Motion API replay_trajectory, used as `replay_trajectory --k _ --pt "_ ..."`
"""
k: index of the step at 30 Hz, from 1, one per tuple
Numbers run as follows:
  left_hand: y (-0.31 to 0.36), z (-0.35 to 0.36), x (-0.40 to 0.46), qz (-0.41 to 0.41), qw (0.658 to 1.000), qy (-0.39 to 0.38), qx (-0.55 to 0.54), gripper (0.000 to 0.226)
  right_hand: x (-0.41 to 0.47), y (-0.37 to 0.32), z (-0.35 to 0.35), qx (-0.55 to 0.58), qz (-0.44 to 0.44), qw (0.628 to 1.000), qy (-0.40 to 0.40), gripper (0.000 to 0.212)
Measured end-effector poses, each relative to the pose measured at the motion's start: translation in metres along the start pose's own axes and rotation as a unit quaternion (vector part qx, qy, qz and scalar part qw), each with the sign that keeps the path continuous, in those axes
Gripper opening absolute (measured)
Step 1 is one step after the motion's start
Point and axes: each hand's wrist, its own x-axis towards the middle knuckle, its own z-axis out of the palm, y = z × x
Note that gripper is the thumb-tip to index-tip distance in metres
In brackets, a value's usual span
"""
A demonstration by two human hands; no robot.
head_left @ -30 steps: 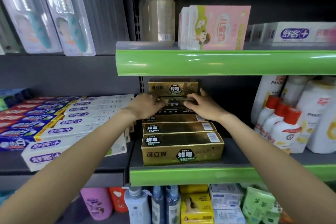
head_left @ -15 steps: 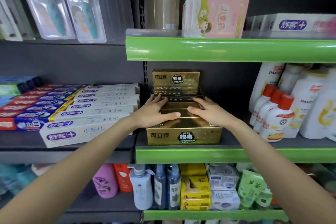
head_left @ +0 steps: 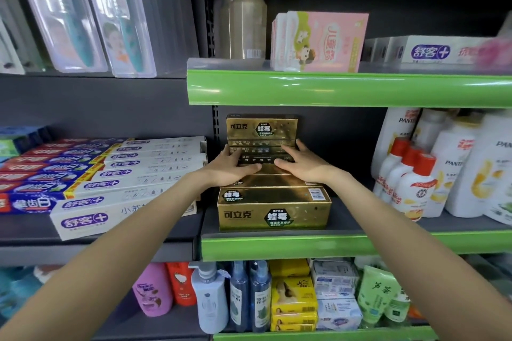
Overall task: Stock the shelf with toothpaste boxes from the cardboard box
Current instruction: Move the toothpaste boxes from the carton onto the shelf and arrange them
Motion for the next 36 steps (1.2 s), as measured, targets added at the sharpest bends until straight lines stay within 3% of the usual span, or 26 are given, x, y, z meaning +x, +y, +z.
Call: replay_trajectory --k 6,21,24,27,31,33,36 --pt "-0.005 0.002 0.008 0.004 1.0 -0.001 -0.005 0.08 0.009 -0.003 -0.002 0.066 0.008 0.998 0.013 0.061" --pt "-0.013 0.007 0.043 0.004 0.999 0.018 -0.044 0.083 0.025 0.003 0.004 0.089 0.015 0.995 0.039 0.057" --pt "-0.01 0.004 0.038 -0.006 1.0 0.028 0.006 0.079 0.021 0.004 0.002 0.056 -0.012 0.996 0.069 0.057" --pt "0.002 -0.004 0.016 0.028 0.994 0.09 0.056 0.071 -0.007 0.006 -0.011 0.046 -0.05 0.994 0.085 0.057" --pt "0.008 -0.01 -0.044 0.118 0.987 0.106 0.004 0.07 -0.072 0.018 -0.016 0.061 -0.147 0.987 0.025 0.083" --pt "0.004 -0.004 -0.069 0.146 0.986 0.053 0.055 0.088 -0.094 0.024 -0.013 0.045 -0.157 0.986 -0.018 0.1" --pt "-0.004 0.01 -0.072 0.124 0.983 -0.001 0.136 0.108 -0.1 0.024 -0.008 0.046 -0.134 0.989 -0.043 0.11"
